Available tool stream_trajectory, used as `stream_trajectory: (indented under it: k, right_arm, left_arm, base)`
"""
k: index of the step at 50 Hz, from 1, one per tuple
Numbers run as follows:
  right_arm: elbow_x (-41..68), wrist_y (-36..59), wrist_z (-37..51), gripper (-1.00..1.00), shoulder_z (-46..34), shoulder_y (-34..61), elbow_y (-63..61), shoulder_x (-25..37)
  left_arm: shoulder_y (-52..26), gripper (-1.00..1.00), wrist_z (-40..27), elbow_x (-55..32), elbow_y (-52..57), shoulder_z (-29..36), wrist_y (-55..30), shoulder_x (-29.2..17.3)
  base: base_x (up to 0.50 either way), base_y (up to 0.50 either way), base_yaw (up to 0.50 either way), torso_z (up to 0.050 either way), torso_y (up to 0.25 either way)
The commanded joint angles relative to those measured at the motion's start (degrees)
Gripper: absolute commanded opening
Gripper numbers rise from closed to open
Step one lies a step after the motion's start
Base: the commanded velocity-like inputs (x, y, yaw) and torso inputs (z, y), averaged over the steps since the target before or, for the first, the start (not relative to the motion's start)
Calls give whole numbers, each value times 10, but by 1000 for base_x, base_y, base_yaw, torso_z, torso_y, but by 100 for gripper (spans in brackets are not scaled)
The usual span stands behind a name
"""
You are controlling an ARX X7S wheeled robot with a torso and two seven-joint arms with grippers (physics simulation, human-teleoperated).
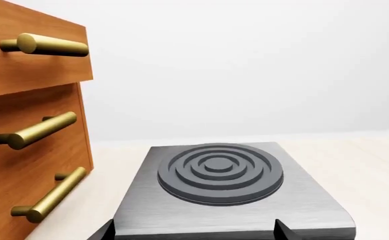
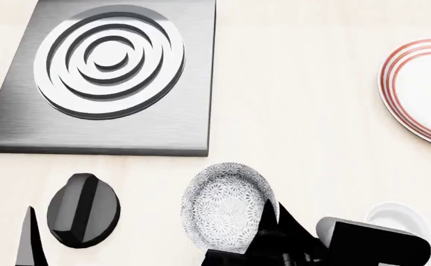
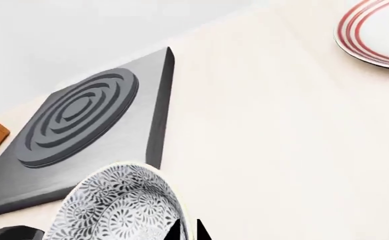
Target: Pick the akita bowl next to the ramekin and place it on the plate.
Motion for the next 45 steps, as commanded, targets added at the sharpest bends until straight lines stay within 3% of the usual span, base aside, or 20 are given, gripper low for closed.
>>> stream_trajectory:
  k: [1,45]
  right_arm:
    - [53,20,27,-100,27,31,-8,-5]
    - [90,10,68,-100,54,219,117,2]
  left_arm:
    - [1,100,-2,0,1,1,1,-2]
    - [-3,100,-6,-8,-2,5,3,-7]
  base:
    - [0,0,0,0,0]
    - [0,0,0,0,0]
